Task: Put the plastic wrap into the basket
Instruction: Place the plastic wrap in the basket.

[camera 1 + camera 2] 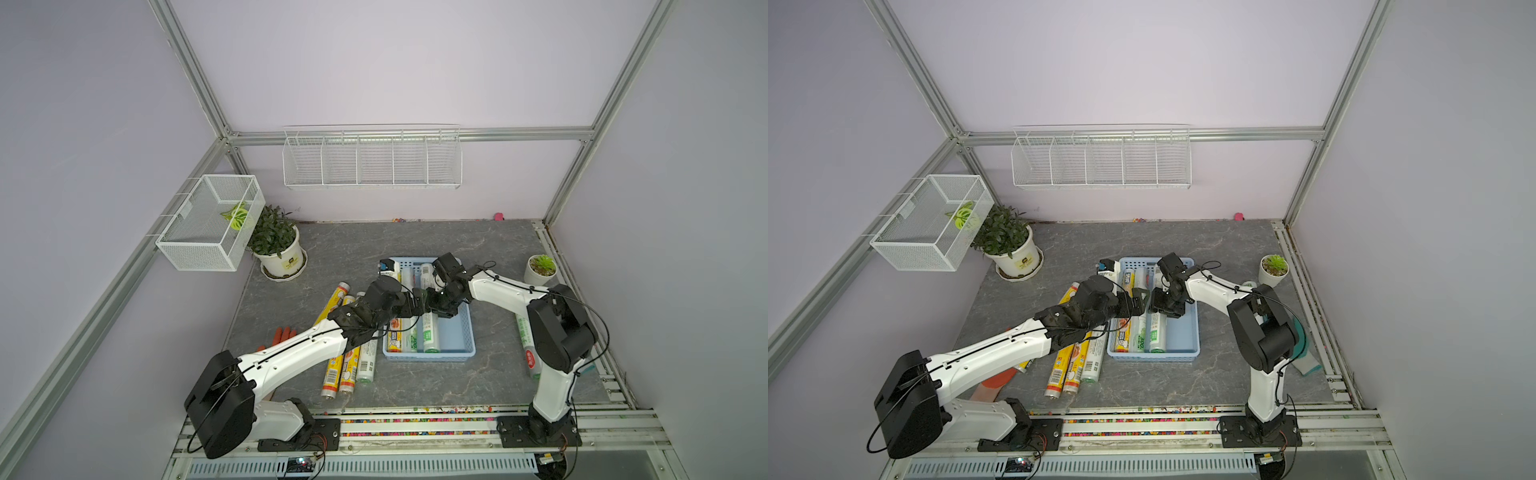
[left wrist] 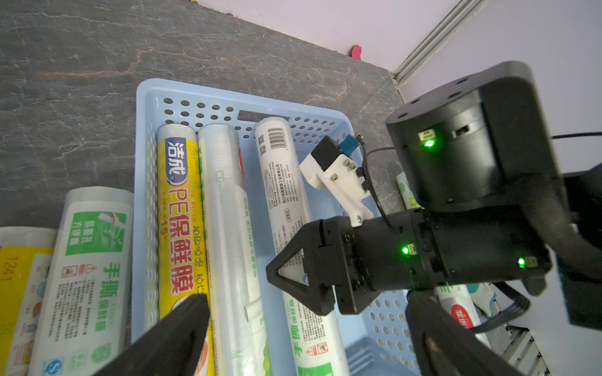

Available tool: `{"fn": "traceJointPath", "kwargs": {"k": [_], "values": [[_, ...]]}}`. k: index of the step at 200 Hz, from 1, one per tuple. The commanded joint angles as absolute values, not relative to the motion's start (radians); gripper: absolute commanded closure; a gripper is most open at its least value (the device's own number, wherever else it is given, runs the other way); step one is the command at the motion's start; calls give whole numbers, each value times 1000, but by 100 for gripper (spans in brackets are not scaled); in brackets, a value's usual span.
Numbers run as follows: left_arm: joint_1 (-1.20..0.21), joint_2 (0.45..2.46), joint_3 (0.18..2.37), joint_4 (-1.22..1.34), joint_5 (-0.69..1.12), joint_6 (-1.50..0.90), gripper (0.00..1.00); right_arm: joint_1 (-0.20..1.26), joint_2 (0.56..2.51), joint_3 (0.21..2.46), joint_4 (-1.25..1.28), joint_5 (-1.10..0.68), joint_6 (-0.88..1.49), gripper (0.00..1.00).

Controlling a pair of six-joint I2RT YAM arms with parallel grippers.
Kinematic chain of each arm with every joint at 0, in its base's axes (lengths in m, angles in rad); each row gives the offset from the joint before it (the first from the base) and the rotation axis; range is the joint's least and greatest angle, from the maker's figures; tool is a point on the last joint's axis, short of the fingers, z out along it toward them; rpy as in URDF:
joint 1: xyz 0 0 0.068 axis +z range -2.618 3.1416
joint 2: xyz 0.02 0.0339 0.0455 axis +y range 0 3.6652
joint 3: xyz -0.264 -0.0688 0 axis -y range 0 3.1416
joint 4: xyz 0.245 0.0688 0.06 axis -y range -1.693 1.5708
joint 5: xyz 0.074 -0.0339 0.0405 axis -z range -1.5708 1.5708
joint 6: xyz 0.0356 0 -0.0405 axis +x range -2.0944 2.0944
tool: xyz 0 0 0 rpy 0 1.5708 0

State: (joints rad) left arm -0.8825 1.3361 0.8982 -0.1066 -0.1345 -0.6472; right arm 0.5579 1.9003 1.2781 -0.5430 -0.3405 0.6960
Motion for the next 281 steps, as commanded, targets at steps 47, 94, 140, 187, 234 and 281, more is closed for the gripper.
{"fn": "traceJointPath", "kwargs": {"k": [47,94,140,187,234,281], "values": [[-874,1380,926,-120,-123,-650,0,561,1882,1299,-514,-336,710,41],[-873,1384,926,-113,-121,-658,0,560,1858,1284,-514,-343,701,38],[-874,1385,940,-115,-116,-646,0,552,1802,1243,-480,-364,723,38],[-873,1379,953,-95,-71,-622,0,513,1647,1166,-486,-301,731,34],[-874,1446,1038,-63,88,-558,0,425,1315,1068,-564,-40,686,33],[-879,1588,1156,-60,291,-522,0,312,1039,874,-635,354,600,30]]}}
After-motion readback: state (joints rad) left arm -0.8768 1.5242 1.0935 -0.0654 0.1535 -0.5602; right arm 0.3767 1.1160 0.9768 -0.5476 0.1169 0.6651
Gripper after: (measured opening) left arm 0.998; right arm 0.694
